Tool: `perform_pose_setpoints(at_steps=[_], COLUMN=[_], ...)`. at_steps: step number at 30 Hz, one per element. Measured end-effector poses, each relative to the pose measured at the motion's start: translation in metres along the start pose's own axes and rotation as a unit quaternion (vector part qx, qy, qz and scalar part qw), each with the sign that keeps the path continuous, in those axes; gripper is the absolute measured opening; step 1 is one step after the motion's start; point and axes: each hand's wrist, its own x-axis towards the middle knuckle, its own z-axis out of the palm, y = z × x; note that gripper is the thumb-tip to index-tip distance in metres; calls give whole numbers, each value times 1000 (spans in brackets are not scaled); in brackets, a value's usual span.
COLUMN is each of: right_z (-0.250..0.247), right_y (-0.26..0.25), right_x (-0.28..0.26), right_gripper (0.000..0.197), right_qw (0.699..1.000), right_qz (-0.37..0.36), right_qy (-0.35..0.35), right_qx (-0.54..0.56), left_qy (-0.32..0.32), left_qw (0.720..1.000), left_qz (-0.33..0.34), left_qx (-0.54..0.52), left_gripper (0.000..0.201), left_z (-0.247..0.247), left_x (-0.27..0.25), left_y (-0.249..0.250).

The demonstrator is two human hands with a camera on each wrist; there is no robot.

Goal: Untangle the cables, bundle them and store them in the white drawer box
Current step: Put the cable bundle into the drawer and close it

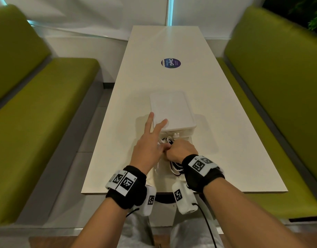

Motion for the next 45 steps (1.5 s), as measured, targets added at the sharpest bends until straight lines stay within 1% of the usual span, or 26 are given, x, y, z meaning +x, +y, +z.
perform_pose_setpoints(at_steps=[4,7,10,13,17,19,22,24,25,26,27,29,31,33,35,38,40,42,45], right_z=[-8,-12,-10,-14,-16,-10,3,8,12,13,16,23,31,40,44,46,46,46,44], right_y=[8,13,10,5,3,6,13,19,22,25,27,32,34,34,32,31,27,23,19], right_x=[-6,-7,-5,-1,-2,-6,-14,-18,-20,-22,-23,-25,-26,-27,-28,-20,-12,-9,-11], right_gripper=[24,23,20,9,10,10,14,45,58,65,68,69,67,67,67,60,57,55,51], right_qw=[996,995,995,996,995,997,996,994,994,994,994,990,979,969,966,971,978,984,985], right_qz=[-53,-68,-60,-38,-27,-37,-59,-72,-83,-96,-101,-118,-133,-133,-125,-105,-82,-57,-32], right_qy=[-69,-79,-69,-76,-84,-56,7,17,18,23,30,67,127,176,199,199,181,167,163], right_qx=[-4,-9,-26,12,43,42,65,79,67,40,10,-45,-88,-107,-104,-85,-66,-25,42], left_qy=[0,7,17,17,27,40,47,46,46,46,45,44,51,60,67,69,68,69,78], left_qw=[1000,1000,1000,1000,999,999,999,999,999,999,999,999,998,997,997,997,997,997,997], left_qz=[-7,-8,-2,15,9,5,-3,-3,1,5,7,10,14,13,12,17,22,24,20], left_qx=[15,28,22,6,18,21,13,13,16,20,24,30,32,36,36,15,-2,3,13], left_gripper=[71,71,70,68,67,69,73,75,77,78,78,79,81,83,84,86,83,77,76], left_z=[1,4,7,4,4,7,10,10,10,10,11,14,17,21,22,24,25,25,26], left_x=[0,1,0,1,0,0,1,1,1,1,1,0,-1,-1,0,0,1,1,1], left_y=[-1,0,-2,-4,-2,-2,-2,-3,-5,-6,-7,-10,-11,-11,-11,-12,-13,-12,-11])
